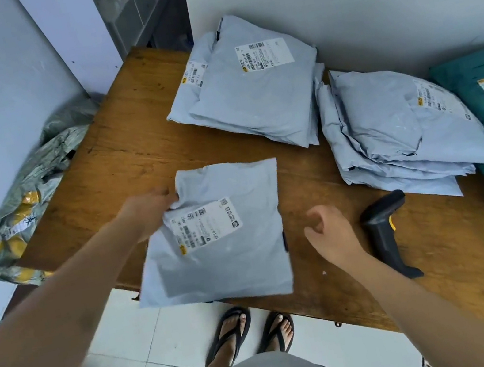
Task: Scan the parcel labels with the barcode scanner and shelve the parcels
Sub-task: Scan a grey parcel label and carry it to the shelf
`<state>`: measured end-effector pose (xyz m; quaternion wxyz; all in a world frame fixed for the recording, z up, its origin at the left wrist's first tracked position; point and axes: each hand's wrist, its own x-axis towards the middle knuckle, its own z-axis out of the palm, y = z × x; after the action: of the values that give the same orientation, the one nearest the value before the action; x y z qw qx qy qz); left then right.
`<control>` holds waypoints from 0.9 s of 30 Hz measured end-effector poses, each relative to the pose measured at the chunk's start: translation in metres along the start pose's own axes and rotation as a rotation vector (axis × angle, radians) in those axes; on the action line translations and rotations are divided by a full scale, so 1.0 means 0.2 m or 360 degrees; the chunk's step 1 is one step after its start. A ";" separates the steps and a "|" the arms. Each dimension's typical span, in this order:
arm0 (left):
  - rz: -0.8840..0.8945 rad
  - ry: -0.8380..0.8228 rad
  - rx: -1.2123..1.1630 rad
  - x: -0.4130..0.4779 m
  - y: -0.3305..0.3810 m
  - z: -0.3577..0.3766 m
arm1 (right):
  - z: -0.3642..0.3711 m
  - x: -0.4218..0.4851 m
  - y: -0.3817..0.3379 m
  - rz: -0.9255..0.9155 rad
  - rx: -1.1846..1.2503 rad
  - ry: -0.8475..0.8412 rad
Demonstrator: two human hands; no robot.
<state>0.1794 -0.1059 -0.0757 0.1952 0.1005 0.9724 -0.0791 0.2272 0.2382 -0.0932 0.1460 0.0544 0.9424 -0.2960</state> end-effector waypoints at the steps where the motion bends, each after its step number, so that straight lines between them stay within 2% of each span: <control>1: 0.0019 0.0063 0.0031 0.03 -0.05 -0.01 | 0.01 0.02 -0.03 0.0094 0.0140 -0.0094; 3: -0.0077 0.0246 -0.0019 0.08 -0.11 -0.03 | 0.03 0.06 -0.09 0.0371 0.0489 -0.0286; 5: -0.0317 0.0357 -0.0288 0.11 -0.09 -0.04 | 0.04 0.09 -0.17 0.0612 0.0805 -0.0479; 8: -0.0543 0.0108 -0.0921 0.07 0.05 0.00 | 0.11 0.07 -0.30 0.0752 0.1138 -0.0724; 11: -0.0643 -0.0080 -0.0929 -0.07 0.25 0.07 | 0.22 0.02 -0.38 0.0842 0.1108 -0.0784; 13: -0.0979 0.0020 -0.1063 -0.20 0.34 0.11 | 0.25 0.00 -0.39 0.1049 0.1138 -0.0850; 15: -0.1449 0.0152 -0.1435 -0.35 0.37 0.13 | 0.25 0.00 -0.38 0.1193 0.1053 -0.0730; 17: -0.1815 0.0193 -0.1738 -0.48 0.37 0.21 | 0.23 0.04 -0.36 0.1090 0.0713 -0.0285; 18: -0.1892 0.0142 -0.1838 -0.53 0.37 0.27 | 0.21 0.06 -0.36 0.0961 0.0460 -0.0093; 20: -0.1867 0.0011 -0.2171 -0.59 0.35 0.36 | 0.17 0.12 -0.39 0.0690 0.0158 0.0025; 22: -0.1705 -0.0097 -0.2622 -0.59 0.32 0.36 | 0.16 0.19 -0.44 0.0447 0.0056 -0.0082; 23: -0.1621 -0.0115 -0.2728 -0.57 0.31 0.35 | 0.17 0.22 -0.47 0.0365 0.0020 -0.0170; 25: -0.1443 0.0008 -0.2676 -0.53 0.27 0.34 | 0.20 0.24 -0.52 0.0297 -0.0043 -0.0335; 27: -0.1262 0.0166 -0.2497 -0.49 0.24 0.31 | 0.23 0.25 -0.55 0.0372 0.0054 -0.0454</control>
<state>0.3018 -0.0883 -0.0980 0.1215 -0.4041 0.7174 0.5544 0.1705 0.1234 -0.0850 0.3105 0.1236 0.8943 -0.2976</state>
